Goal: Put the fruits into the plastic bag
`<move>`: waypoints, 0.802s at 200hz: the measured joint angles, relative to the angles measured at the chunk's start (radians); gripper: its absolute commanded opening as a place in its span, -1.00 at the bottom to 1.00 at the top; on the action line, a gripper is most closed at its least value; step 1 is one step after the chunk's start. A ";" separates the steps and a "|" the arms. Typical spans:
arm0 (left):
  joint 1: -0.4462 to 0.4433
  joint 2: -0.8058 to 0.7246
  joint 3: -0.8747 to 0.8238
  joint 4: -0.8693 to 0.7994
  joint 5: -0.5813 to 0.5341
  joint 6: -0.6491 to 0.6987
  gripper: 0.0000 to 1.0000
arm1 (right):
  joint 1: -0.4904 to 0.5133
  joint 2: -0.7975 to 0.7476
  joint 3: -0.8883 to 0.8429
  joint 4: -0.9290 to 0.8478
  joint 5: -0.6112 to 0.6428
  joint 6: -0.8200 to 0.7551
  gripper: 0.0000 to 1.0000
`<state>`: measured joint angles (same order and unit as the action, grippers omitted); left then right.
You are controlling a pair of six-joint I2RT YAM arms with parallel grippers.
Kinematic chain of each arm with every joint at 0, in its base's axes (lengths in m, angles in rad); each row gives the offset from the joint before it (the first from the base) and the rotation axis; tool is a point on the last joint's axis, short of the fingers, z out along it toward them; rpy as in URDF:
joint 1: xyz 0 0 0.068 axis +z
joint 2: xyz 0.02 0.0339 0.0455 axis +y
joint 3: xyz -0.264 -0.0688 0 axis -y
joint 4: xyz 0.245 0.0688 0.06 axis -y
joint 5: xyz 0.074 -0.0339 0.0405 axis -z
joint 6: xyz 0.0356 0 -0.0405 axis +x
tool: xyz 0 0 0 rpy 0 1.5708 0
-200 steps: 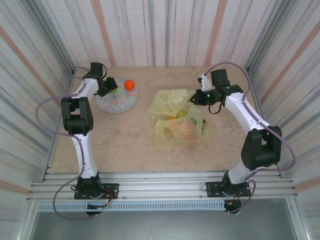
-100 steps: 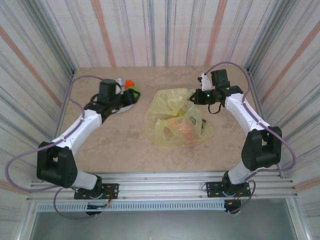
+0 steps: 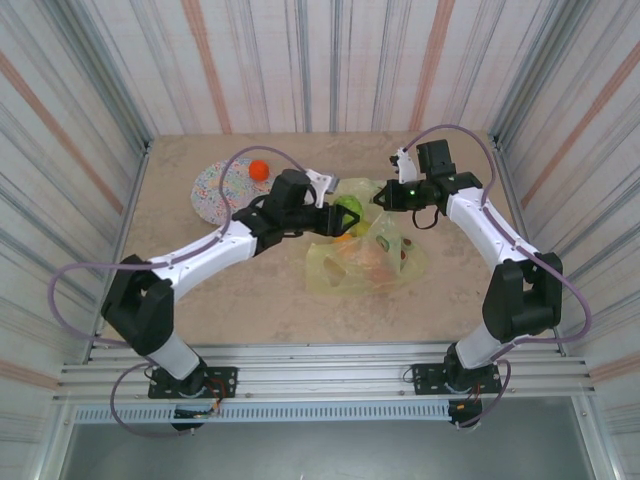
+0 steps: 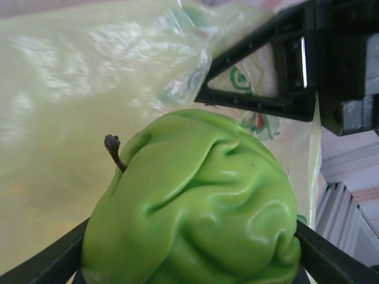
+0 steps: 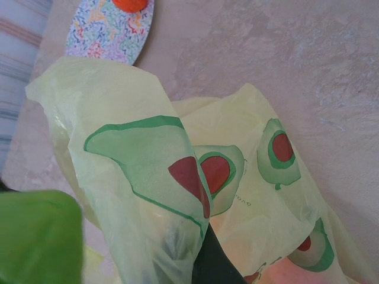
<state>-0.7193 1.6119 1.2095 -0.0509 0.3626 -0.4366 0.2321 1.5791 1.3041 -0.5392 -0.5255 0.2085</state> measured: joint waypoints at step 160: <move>-0.062 0.264 0.067 0.071 -0.074 -0.107 0.44 | -0.010 -0.007 -0.011 0.042 -0.075 0.054 -1.00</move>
<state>-0.7811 1.8755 1.2766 0.0196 0.2882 -0.5438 0.2222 1.5723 1.2926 -0.4973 -0.6006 0.2623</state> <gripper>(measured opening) 0.727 0.049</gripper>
